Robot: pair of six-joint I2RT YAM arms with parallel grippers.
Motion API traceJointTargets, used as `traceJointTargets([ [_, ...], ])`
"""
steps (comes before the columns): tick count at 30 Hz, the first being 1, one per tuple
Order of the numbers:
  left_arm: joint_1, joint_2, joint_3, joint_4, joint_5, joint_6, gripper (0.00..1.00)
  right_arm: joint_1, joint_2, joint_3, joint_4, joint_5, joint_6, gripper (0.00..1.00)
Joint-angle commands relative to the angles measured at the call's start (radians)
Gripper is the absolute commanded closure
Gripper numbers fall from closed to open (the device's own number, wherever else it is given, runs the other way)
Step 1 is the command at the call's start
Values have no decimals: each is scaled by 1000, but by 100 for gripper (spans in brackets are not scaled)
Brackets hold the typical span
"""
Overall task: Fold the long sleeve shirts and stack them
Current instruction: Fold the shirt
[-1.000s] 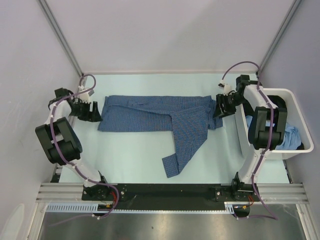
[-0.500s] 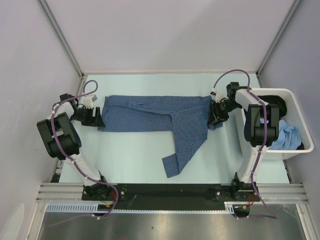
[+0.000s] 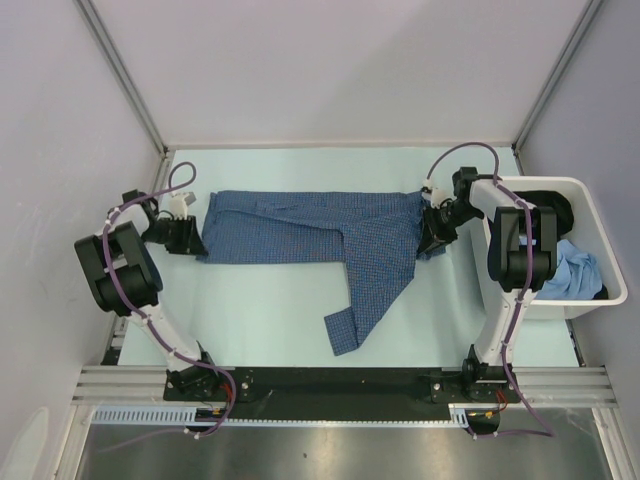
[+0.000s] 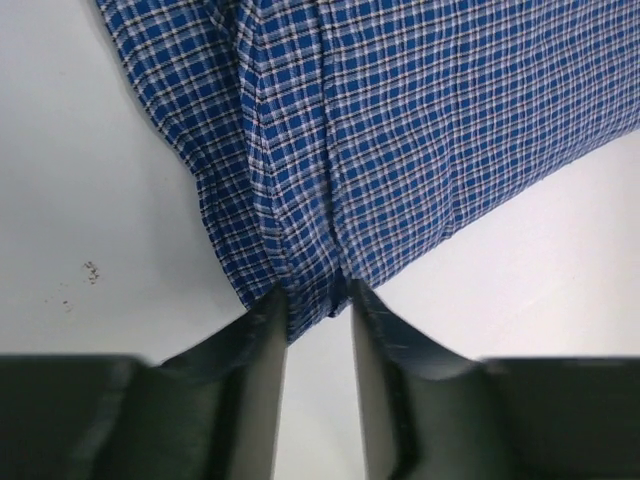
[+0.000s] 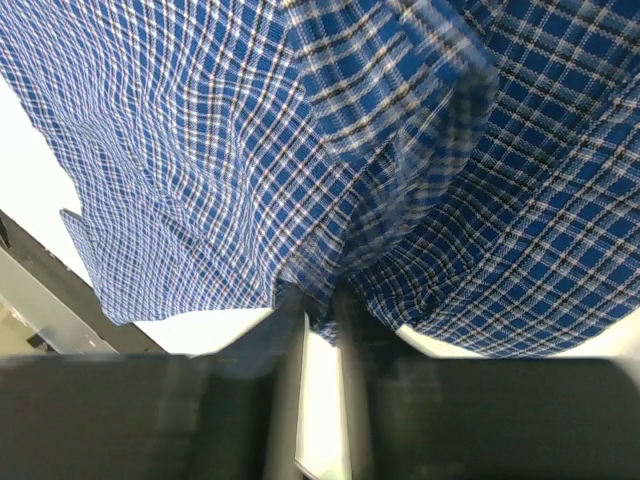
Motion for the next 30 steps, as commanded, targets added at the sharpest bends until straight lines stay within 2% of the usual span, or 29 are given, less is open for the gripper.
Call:
traceJointTargets([
  [1, 6, 6, 18, -24, 61, -3, 72, -4, 17, 1, -24, -12, -12, 89],
  [2, 6, 6, 19, -28, 63, -3, 82, -5, 16, 4, -30, -5, -17, 94],
  [3, 6, 6, 29, -36, 63, 6, 88, -7, 15, 10, -38, 20, -21, 100],
  [4, 6, 5, 33, -57, 60, 15, 100, -11, 14, 16, -61, 32, -30, 100],
  [11, 6, -12, 53, -102, -86, 95, 100, -25, 22, 32, -142, 153, -124, 100],
  [20, 6, 6, 53, -68, -75, 49, 100, 44, 54, 35, -130, 178, -97, 98],
  [23, 6, -30, 39, -70, -83, 73, 93, 35, 20, 10, -150, 221, -124, 94],
  [24, 4, -35, 39, -70, -85, 84, 89, 32, 3, 9, -163, 227, -129, 85],
  [25, 6, -40, 41, -76, -85, 86, 79, 29, -4, 10, -173, 229, -139, 79],
  [27, 7, -57, 42, -79, -80, 96, 69, 25, -20, 31, -197, 235, -143, 68],
  [28, 10, -70, 42, -79, -66, 99, 60, 24, -36, 44, -203, 235, -143, 64],
  [30, 13, -136, 41, -108, 34, 153, 51, 24, -56, 88, -232, 224, -144, 58],
])
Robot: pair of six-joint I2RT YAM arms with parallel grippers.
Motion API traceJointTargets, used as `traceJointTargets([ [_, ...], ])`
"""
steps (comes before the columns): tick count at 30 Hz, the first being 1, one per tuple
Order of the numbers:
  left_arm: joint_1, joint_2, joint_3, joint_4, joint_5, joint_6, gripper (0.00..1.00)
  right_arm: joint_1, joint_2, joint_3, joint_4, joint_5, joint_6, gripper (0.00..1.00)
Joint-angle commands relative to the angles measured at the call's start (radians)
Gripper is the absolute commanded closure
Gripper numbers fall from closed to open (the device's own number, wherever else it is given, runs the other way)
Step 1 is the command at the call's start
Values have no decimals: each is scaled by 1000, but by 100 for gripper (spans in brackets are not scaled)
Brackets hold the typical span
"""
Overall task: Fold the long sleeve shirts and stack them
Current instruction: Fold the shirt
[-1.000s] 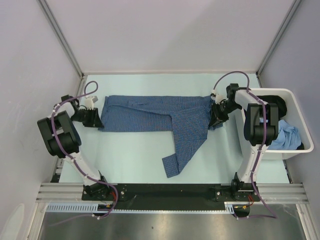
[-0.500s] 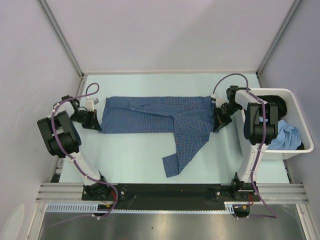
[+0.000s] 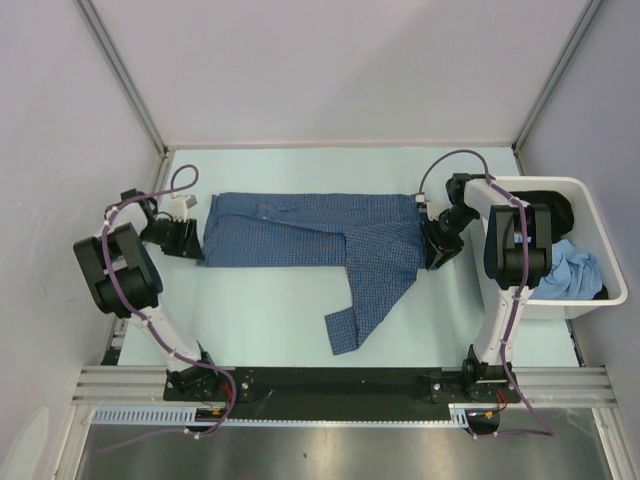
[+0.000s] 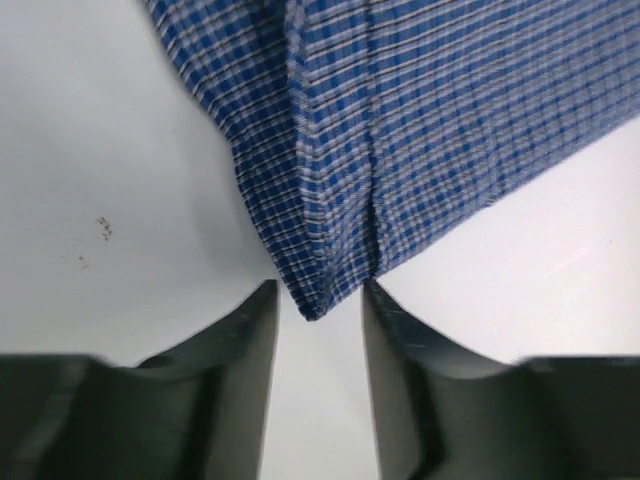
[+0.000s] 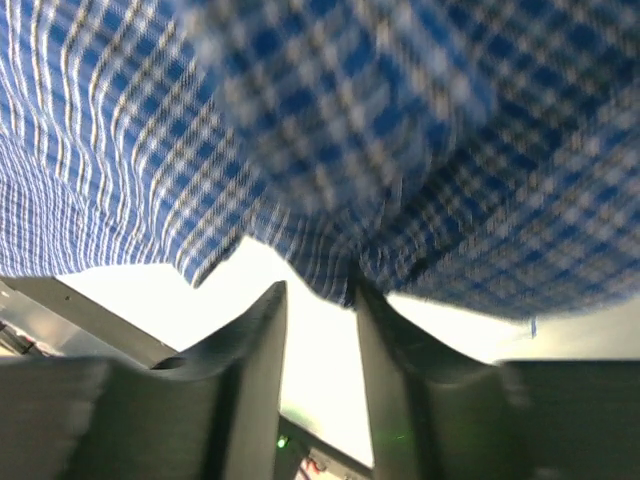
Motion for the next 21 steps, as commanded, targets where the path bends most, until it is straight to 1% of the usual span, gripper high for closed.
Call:
traceJointTargets([
  [1, 3, -162, 17, -47, 150, 110, 42, -5, -109, 86, -94, 11, -27, 58],
  [2, -11, -231, -4, -56, 171, 177, 38, -5, -121, 97, -110, -35, -47, 58],
  [3, -29, -265, -21, -70, 200, 219, 37, -5, -136, 92, -132, -60, -59, 58],
  [4, -93, -302, -44, -113, 208, 263, 35, -4, -156, 80, -137, -81, -70, 58],
  [5, -136, -335, -106, -131, 202, 346, 34, 1, -196, 65, -137, -124, -105, 57],
  [6, -188, -406, -146, -145, 193, 375, 34, 5, -219, 46, -128, -141, -120, 57],
  [7, -312, -441, -191, -144, 175, 403, 32, 11, -239, -5, -114, -153, -130, 56],
  [8, -383, -475, -284, -130, 172, 429, 30, 25, -279, -29, -95, -166, -136, 55],
  [9, -463, -547, -327, -74, 169, 422, 25, 33, -294, -53, -57, -169, -133, 54],
  [10, -614, -573, -366, -34, 167, 411, 20, 39, -304, -82, -42, -172, -127, 52],
  [11, -694, -601, -433, 20, 156, 335, 19, 47, -319, -90, -22, -179, -122, 52],
  [12, -850, -624, -458, 114, 149, 305, 17, 48, -322, -93, -14, -187, -108, 51],
  [13, -924, -624, -476, 156, 124, 284, 16, 48, -325, -96, -5, -193, -101, 49],
  [14, -995, -620, -506, 202, 106, 230, 16, 48, -330, -101, 16, -195, -95, 46],
  [15, -1113, -610, -516, 276, 95, 216, 15, 48, -336, -102, 24, -195, -87, 46],
  [17, -1204, -572, -532, 324, 60, 216, 17, 50, -345, -115, 44, -189, -87, 45],
  [18, -1279, -557, -535, 371, 49, 218, 18, 50, -351, -121, 47, -181, -91, 45],
  [20, -1342, -508, -538, 437, -9, 222, 18, 47, -354, -125, 49, -163, -87, 45],
  [21, -1393, -495, -537, 457, -26, 224, 18, 45, -365, -129, 49, -161, -87, 45],
])
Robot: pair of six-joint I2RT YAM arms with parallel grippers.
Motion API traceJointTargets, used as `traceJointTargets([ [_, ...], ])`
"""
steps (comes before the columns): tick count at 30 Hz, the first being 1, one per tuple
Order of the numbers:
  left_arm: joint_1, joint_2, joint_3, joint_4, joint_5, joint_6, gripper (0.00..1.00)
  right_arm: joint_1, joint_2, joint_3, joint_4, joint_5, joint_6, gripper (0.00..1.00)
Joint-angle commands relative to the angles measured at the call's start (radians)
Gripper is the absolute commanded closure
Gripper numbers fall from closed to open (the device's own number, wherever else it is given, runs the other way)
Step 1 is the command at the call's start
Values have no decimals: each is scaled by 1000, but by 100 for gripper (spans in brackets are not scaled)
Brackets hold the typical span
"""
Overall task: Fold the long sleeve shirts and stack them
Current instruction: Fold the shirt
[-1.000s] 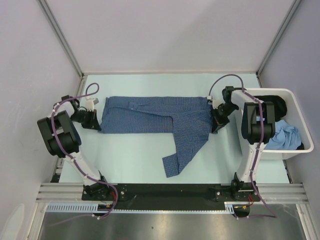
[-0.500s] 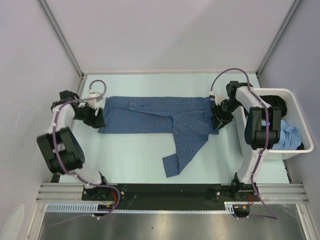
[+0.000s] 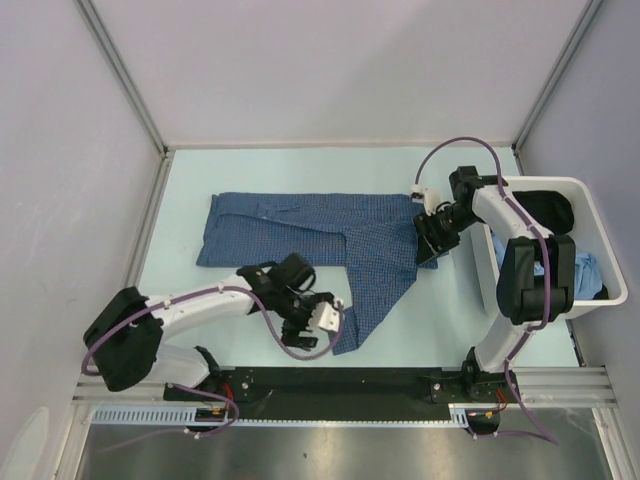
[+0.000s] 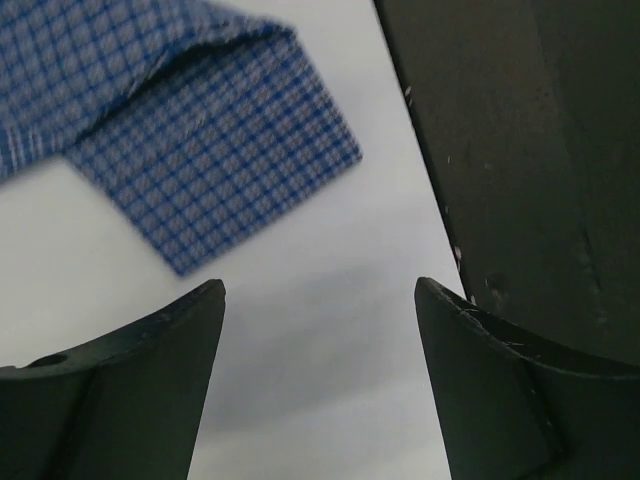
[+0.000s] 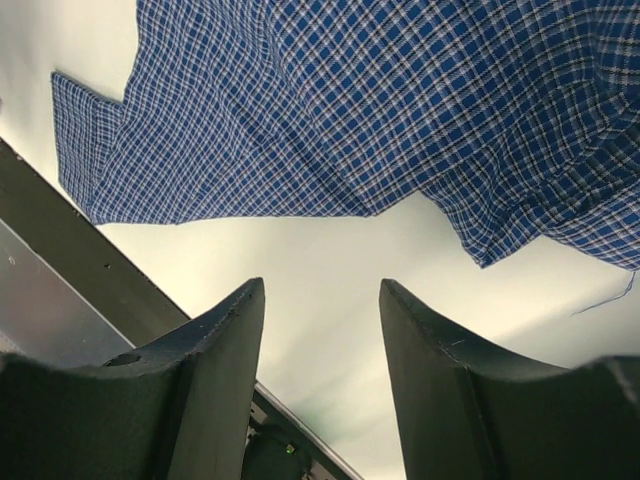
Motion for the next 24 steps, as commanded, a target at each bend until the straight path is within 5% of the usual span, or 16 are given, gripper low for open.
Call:
traceJointTargets([
  [1, -142, 74, -2, 225, -91, -23, 18, -11, -61, -13, 41, 6, 7, 45],
  [11, -298, 309, 113, 231, -239, 15, 26, -45, -158, -15, 32, 26, 14, 44],
  [13, -299, 349, 150, 211, -254, 18, 36, -56, -168, -7, 26, 22, 9, 44],
  [14, -299, 366, 160, 200, -256, 14, 52, -57, -172, -4, 24, 19, 4, 44],
  [17, -299, 386, 205, 177, -225, -17, 80, -65, -193, 14, 26, 8, 1, 44],
  [20, -299, 370, 240, 151, -173, -48, 100, -65, -196, 49, 30, -1, 7, 43],
  [24, -232, 347, 359, 93, -17, -205, 100, -67, -179, 112, 30, -15, 29, 43],
])
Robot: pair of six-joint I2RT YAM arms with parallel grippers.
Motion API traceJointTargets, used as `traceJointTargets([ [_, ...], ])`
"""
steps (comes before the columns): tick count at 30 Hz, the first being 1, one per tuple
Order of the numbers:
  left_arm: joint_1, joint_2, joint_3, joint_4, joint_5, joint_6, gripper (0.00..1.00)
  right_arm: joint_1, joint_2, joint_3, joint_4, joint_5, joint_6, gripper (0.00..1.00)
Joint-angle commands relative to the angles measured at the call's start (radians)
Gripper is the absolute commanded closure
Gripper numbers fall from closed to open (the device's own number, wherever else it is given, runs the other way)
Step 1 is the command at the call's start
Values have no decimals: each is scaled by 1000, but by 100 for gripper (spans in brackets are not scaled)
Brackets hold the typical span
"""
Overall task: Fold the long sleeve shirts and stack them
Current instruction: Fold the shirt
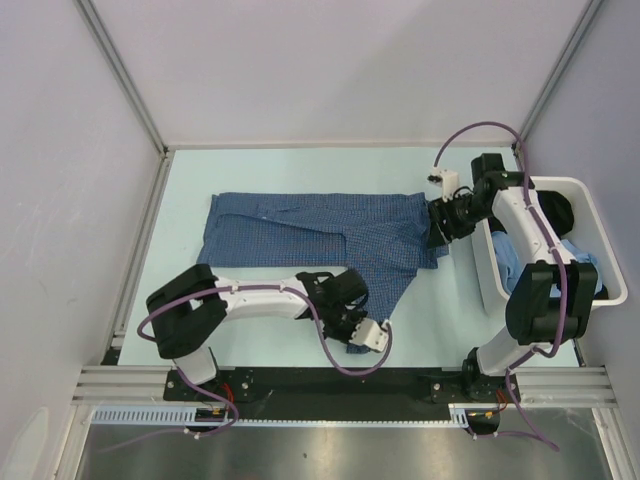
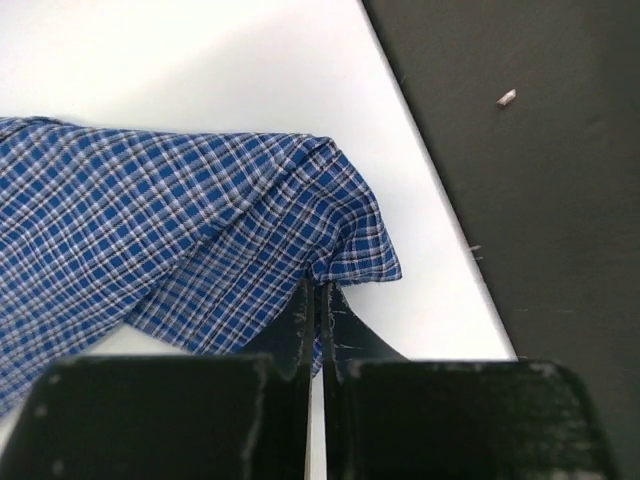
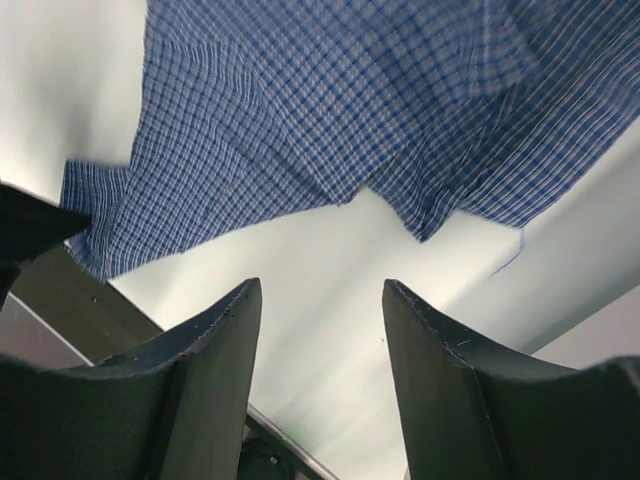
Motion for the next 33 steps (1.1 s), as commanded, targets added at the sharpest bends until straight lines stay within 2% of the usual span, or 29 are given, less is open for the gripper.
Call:
traceJointTargets([
  [1, 86, -18, 160, -62, 278, -213, 100, -3, -30, 101, 24, -31, 25, 43],
  [2, 162, -15, 189, -52, 344, -291, 100, -3, -31, 117, 33, -32, 35, 43],
  [3, 201, -9, 222, -30, 406, -485, 100, -3, -36, 124, 59, -32, 44, 43],
  [4, 239, -2, 252, 81, 513, -610, 100, -3, -37, 128, 75, -34, 68, 44],
  [5, 303, 0, 251, 167, 532, -749, 100, -3, -40, 137, 90, -35, 81, 44],
  [6, 330, 1, 227, 260, 541, -1039, 100, -3, -42, 147, 114, -35, 90, 45],
  [7, 351, 1, 211, 434, 528, -1176, 100, -3, -37, 154, 124, -34, 111, 47],
  [8, 384, -2, 198, 504, 450, -1297, 100, -3, -34, 168, 131, -31, 120, 48],
  [9, 398, -3, 173, 549, 410, -1497, 100, -3, -31, 194, 139, -31, 130, 48],
  [10, 410, -6, 155, 642, 375, -1589, 100, -31, -30, 206, 144, -32, 146, 48],
  [11, 428, -17, 135, 675, 280, -1672, 100, -37, -36, 211, 151, -40, 159, 48],
  [12, 437, -23, 92, 707, 240, -1828, 100, -48, -45, 205, 177, -47, 171, 49],
  [13, 448, -26, 70, 788, 204, -1905, 100, -51, -72, 193, 190, -58, 180, 49],
  [14, 453, -26, 50, 821, 148, -2047, 100, -52, -97, 173, 208, -81, 203, 49],
  [18, 453, -44, -16, 844, -24, -2283, 100, -20, -246, -20, 381, -100, 300, 46],
  [20, 453, -54, -34, 852, -72, -2369, 100, 53, -347, -160, 456, -78, 366, 42],
  [21, 453, -54, -36, 852, -89, -2386, 100, 82, -382, -203, 543, -60, 387, 34],
  [22, 451, -54, -36, 847, -100, -2407, 98, 156, -413, -290, 581, -39, 403, 29],
  [24, 453, -60, -40, 821, -130, -2464, 98, 243, -477, -352, 651, 32, 404, 15],
  [26, 451, -64, -28, 783, -149, -2480, 98, 363, -499, -393, 671, 110, 394, 10],
  [29, 448, -63, -22, 771, -152, -2512, 98, 475, -491, -421, 699, 231, 371, 9],
  [33, 447, -63, -17, 751, -155, -2535, 98, 526, -465, -444, 771, 294, 360, 12],
])
